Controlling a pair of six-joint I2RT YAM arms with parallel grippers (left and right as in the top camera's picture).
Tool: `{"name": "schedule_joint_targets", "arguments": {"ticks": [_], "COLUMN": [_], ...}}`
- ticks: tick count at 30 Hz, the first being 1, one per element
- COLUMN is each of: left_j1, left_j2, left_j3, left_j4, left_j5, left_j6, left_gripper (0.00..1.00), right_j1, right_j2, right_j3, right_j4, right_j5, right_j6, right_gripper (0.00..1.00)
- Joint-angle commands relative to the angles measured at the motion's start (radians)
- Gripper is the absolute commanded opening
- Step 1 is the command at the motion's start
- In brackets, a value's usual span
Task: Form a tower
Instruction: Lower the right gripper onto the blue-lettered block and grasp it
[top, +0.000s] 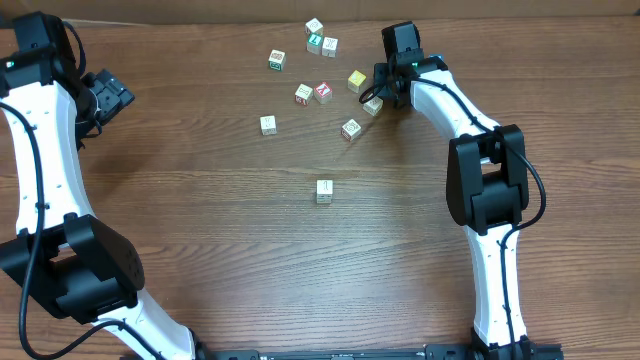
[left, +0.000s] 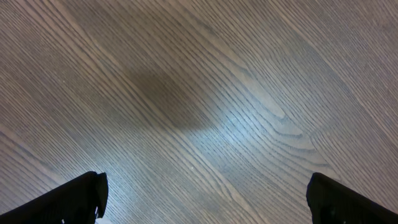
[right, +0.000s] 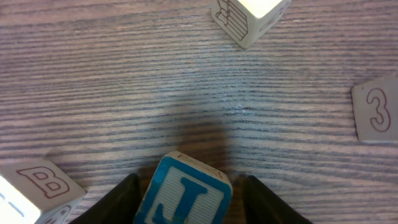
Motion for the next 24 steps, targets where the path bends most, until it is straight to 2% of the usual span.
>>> {"name": "schedule_joint_targets", "arguments": {"ticks": [1,9,18,24], "left_j1": [-0.003,-0.003,-0.003,-0.003], "left_j2": [-0.002,-0.002,-0.002,-0.002], "left_j3": [0.001,0.001,0.001,0.001], "left_j4": [0.001,0.001,0.001,0.001], "left_j5": [-0.005,-0.005,-0.005,-0.005], "left_j6": [0.005,0.005,0.005,0.005], "left_gripper": [1.00,1.00,1.00,1.00], "right_j1": [-0.002,-0.002,-0.002,-0.002], "right_j2": [-0.066,-0.066,-0.066,-0.066], "right_j3": [0.003,0.003,0.003,0.003], "right_j4": [0.026,0.058,-0.003,0.002], "right_j5": [0.018,0.018,0.018,0.018], "right_j6": [-0.064,-0.115,-0.114,-0.114], "right_gripper": [0.57,0.60,0.44,0.41]}}
